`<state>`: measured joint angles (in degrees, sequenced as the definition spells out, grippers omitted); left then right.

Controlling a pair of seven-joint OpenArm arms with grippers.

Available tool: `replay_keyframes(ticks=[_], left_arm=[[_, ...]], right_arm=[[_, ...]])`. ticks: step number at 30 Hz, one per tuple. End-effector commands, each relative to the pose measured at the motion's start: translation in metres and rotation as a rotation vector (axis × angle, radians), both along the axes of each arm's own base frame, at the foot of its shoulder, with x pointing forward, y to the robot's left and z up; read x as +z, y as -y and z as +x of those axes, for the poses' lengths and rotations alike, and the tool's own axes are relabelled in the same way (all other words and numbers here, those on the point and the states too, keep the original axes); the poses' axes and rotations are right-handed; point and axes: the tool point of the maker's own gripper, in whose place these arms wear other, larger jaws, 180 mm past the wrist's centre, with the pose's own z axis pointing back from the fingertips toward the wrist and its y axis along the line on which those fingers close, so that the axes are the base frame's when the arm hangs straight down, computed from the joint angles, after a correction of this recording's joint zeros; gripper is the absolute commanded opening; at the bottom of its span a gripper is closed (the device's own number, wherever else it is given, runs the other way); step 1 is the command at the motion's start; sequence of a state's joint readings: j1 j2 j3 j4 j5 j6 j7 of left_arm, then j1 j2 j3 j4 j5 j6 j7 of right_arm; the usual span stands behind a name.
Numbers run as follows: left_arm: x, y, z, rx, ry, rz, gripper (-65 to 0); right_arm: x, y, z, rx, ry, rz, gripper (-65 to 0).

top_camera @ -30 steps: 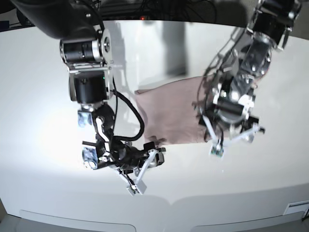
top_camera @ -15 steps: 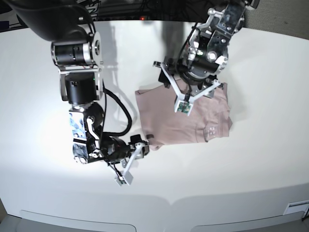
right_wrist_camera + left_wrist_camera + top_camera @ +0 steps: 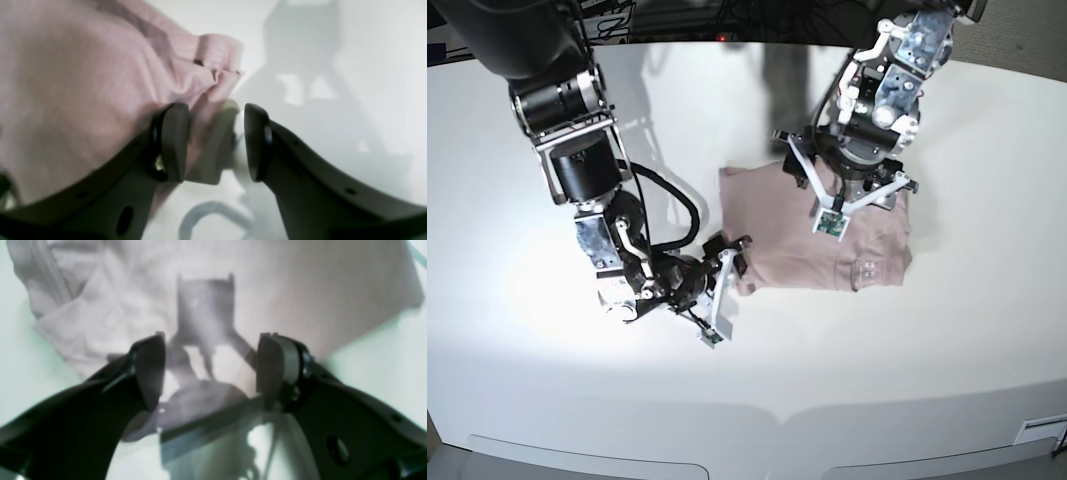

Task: Fold the T-shirt properly
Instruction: 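Press the folded bundle flat with both grippers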

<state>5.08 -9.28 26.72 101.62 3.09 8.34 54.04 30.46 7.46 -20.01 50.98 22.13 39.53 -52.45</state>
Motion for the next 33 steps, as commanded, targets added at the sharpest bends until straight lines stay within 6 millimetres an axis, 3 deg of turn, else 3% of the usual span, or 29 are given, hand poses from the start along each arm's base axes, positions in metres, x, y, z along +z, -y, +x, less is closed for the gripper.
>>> replay_keyframes(ticks=[1,8,15,19,26,33], left_arm=[[0.01,-0.004,0.01,-0.004,0.053,0.009,-22.1],[-0.004,-0.037,0.01,-0.009,0.048,0.124,-22.1],[-0.02,-0.045,0.014,-0.01,0.039,0.153,-22.1],[-0.028,-0.056,0.029,-0.004,0.025,0.192,-22.1],[-0.03,-0.058,0.057,-0.08,0.051,0.23,-22.1],[-0.01,-0.054,0.085,-0.101,0.131,0.221,-22.1]], right_arm=[[0.005,0.007,0.004,0.02,0.001,-0.038,-37.4],[0.001,0.04,-0.001,-0.004,-0.033,-0.09,-37.4],[-0.004,0.053,-0.03,-0.019,-0.17,-0.047,-37.4],[-0.009,0.058,-0.051,-0.007,-0.23,-0.042,-37.4],[-0.009,0.058,-0.084,0.044,-0.225,-0.034,-37.4],[-0.006,0.038,-0.112,0.098,-0.202,0.016,-37.4]])
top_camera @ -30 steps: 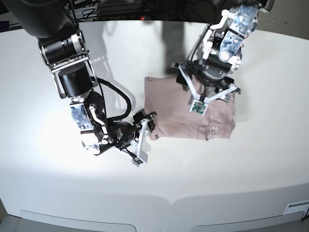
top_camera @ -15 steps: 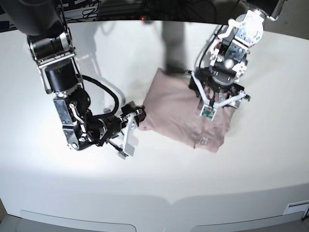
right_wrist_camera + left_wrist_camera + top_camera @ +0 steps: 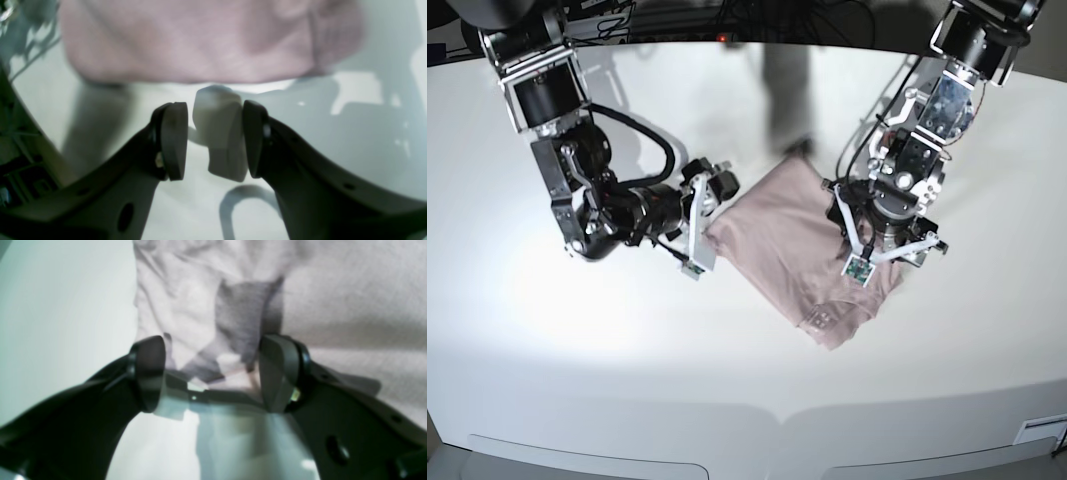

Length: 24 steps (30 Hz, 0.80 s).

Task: Fold the T-shirt properly
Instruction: 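Press the folded bundle flat with both grippers, then push the bundle's sides inward with both grippers to square it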

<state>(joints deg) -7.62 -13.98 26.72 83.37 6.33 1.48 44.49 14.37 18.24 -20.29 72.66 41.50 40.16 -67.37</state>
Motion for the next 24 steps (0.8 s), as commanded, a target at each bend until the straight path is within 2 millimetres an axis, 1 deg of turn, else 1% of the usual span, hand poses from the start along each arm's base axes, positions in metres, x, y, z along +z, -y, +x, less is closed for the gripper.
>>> replay_keyframes(ticks=[1,3,6,10,12,14,17,20,22,24], left_arm=[[0.014,0.001,0.014,-0.009,0.05,-0.005,-22.1],[0.02,0.003,0.02,-0.024,0.065,-0.007,-22.1],[0.026,0.005,0.026,-0.037,0.082,-0.01,-22.1],[0.028,0.01,0.028,-0.066,0.096,-0.018,-22.1],[0.029,0.008,0.029,-0.073,0.099,-0.014,-22.1],[0.031,0.004,0.032,-0.073,0.107,-0.006,-22.1],[0.032,-0.004,0.034,-0.07,0.112,0.013,-22.1],[0.032,-0.011,0.034,-0.067,0.109,0.028,-22.1],[0.031,-0.014,0.033,-0.065,0.103,0.03,-22.1],[0.03,-0.016,0.032,-0.061,0.096,0.035,-22.1]], right_arm=[[-0.002,0.006,-0.007,0.02,-0.023,-0.038,-37.4],[-0.002,0.001,-0.011,0.023,-0.025,-0.019,-37.4],[0.001,-0.009,-0.011,0.025,-0.022,0.009,-37.4],[0.005,-0.024,-0.01,0.033,-0.015,0.039,-37.4],[0.01,-0.031,-0.008,0.041,0.001,0.056,-37.4],[0.019,-0.037,-0.004,0.051,0.035,0.077,-37.4],[0.038,-0.042,0.007,0.062,0.109,0.096,-37.4],[0.061,-0.045,0.023,0.056,0.194,0.122,-37.4],[0.074,-0.045,0.038,0.03,0.253,0.146,-37.4],[0.084,-0.038,0.06,-0.015,0.329,0.144,-37.4]])
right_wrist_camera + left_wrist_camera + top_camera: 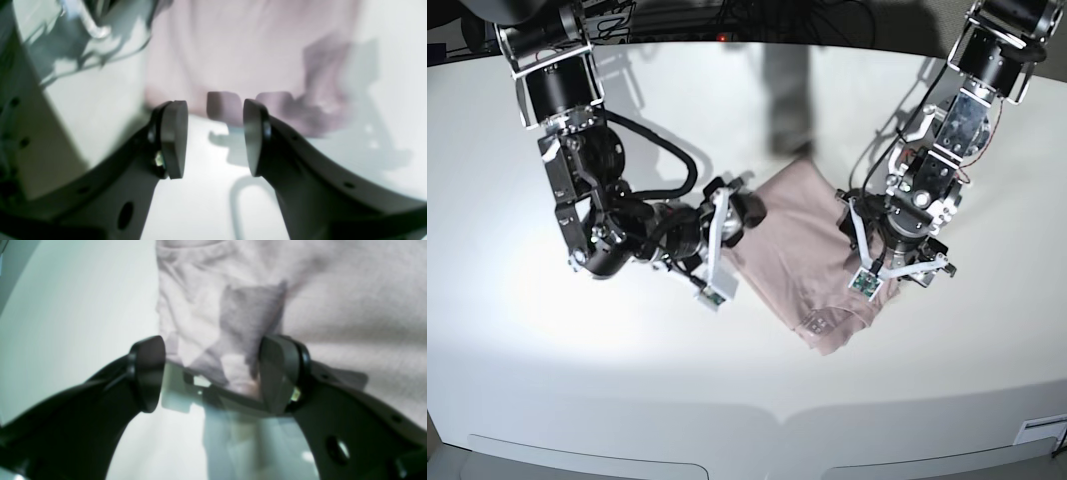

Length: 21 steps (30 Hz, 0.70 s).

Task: Fold the T-shirt properly
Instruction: 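Push the bundle's sides inward with both grippers to square it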

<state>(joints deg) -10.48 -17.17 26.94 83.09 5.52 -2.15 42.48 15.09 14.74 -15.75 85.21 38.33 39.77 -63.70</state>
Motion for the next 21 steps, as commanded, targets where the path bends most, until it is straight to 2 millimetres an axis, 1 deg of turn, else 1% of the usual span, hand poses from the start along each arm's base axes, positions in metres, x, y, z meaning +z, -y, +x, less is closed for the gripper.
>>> replay_keyframes(ticks=[1,3,4,5,7,9,14,16,18,21], left_arm=[[0.015,-0.003,0.012,0.004,0.047,0.002,-22.1],[0.015,-0.003,0.012,0.004,0.047,0.002,-22.1],[0.015,-0.002,0.013,0.004,0.048,0.001,-22.1],[0.015,-0.002,0.013,0.003,0.051,0.001,-22.1],[0.015,-0.002,0.013,0.002,0.051,0.0,-22.1],[0.015,-0.002,0.013,0.003,0.05,0.0,-22.1],[0.015,-0.002,0.013,0.003,0.049,0.001,-22.1],[0.015,-0.002,0.013,0.003,0.05,0.001,-22.1],[0.016,-0.001,0.014,-0.001,0.059,-0.003,-22.1],[0.018,0.0,0.015,-0.007,0.071,-0.009,-22.1]], right_arm=[[0.018,0.005,0.024,-0.032,0.094,0.009,-37.4],[0.021,0.02,0.047,-0.087,0.194,-0.036,-37.4],[0.021,0.026,0.055,-0.103,0.228,-0.062,-37.4],[0.018,0.031,0.06,-0.111,0.245,-0.092,-37.4],[0.009,0.036,0.062,-0.119,0.229,-0.112,-37.4],[-0.003,0.037,0.06,-0.122,0.189,-0.121,-37.4],[-0.04,0.036,0.045,-0.131,0.064,-0.132,-37.4],[-0.046,0.034,0.04,-0.131,0.038,-0.13,-37.4],[-0.046,0.029,0.035,-0.126,0.006,-0.107,-37.4],[-0.048,0.021,0.021,-0.099,-0.074,-0.087,-37.4]])
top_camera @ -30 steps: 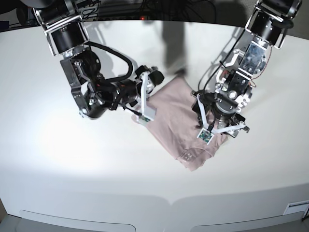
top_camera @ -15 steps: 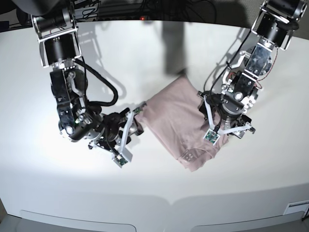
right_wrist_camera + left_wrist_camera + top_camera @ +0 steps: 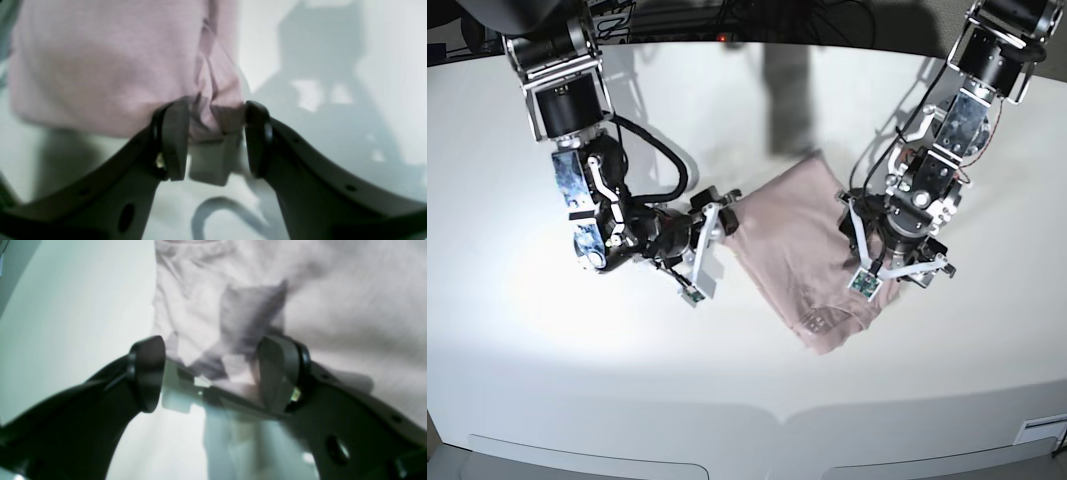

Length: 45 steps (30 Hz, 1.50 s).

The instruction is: Fold the T-shirt properly

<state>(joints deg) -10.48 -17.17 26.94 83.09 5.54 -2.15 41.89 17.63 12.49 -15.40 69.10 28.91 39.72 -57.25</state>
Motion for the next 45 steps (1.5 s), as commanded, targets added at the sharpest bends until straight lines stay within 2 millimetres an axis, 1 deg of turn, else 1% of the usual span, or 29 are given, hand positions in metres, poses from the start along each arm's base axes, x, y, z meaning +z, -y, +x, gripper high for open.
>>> replay_keyframes(ticks=[1,6,10,12,15,19,25,30,32,34,36,40,43,45], left_arm=[[0.017,-0.001,0.014,-0.004,0.062,-0.005,-22.1],[0.017,0.0,0.014,-0.006,0.062,-0.006,-22.1],[0.014,0.004,0.011,-0.044,0.045,-0.003,-22.1],[0.015,0.002,0.012,-0.049,0.047,0.003,-22.1],[0.017,0.001,0.014,-0.057,0.065,0.001,-22.1],[0.021,-0.005,0.017,-0.056,0.076,0.012,-22.1],[0.032,-0.016,0.03,-0.044,0.097,0.041,-22.1],[0.031,-0.019,0.029,-0.034,0.081,0.052,-22.1],[0.032,-0.021,0.03,-0.022,0.082,0.056,-22.1],[0.038,-0.027,0.035,0.025,0.102,0.056,-22.1],[0.047,-0.034,0.043,0.071,0.134,0.054,-22.1],[0.062,-0.037,0.054,0.111,0.174,0.041,-22.1],[0.072,-0.037,0.057,0.127,0.203,0.031,-22.1],[0.082,-0.035,0.058,0.125,0.228,0.017,-22.1]], right_arm=[[0.009,-0.004,0.006,0.023,0.019,-0.004,-37.4],[-0.001,-0.022,-0.013,0.126,-0.013,-0.042,-37.4],[-0.012,-0.042,-0.037,0.244,-0.04,-0.072,-37.4],[-0.015,-0.054,-0.05,0.292,-0.062,-0.054,-37.4],[-0.015,-0.066,-0.063,0.331,-0.089,-0.02,-37.4],[-0.015,-0.068,-0.065,0.334,-0.092,-0.014,-37.4],[-0.015,-0.066,-0.064,0.332,-0.095,-0.019,-37.4],[-0.012,-0.063,-0.056,0.305,-0.083,-0.013,-37.4],[-0.007,-0.063,-0.049,0.28,-0.063,0.008,-37.4],[0.002,-0.064,-0.037,0.244,-0.019,0.045,-37.4],[0.015,-0.064,-0.021,0.208,0.047,0.076,-37.4],[0.048,-0.057,0.009,0.143,0.178,0.109,-37.4],[0.079,-0.048,0.032,0.084,0.286,0.146,-37.4],[0.103,-0.038,0.046,0.033,0.359,0.176,-37.4]])
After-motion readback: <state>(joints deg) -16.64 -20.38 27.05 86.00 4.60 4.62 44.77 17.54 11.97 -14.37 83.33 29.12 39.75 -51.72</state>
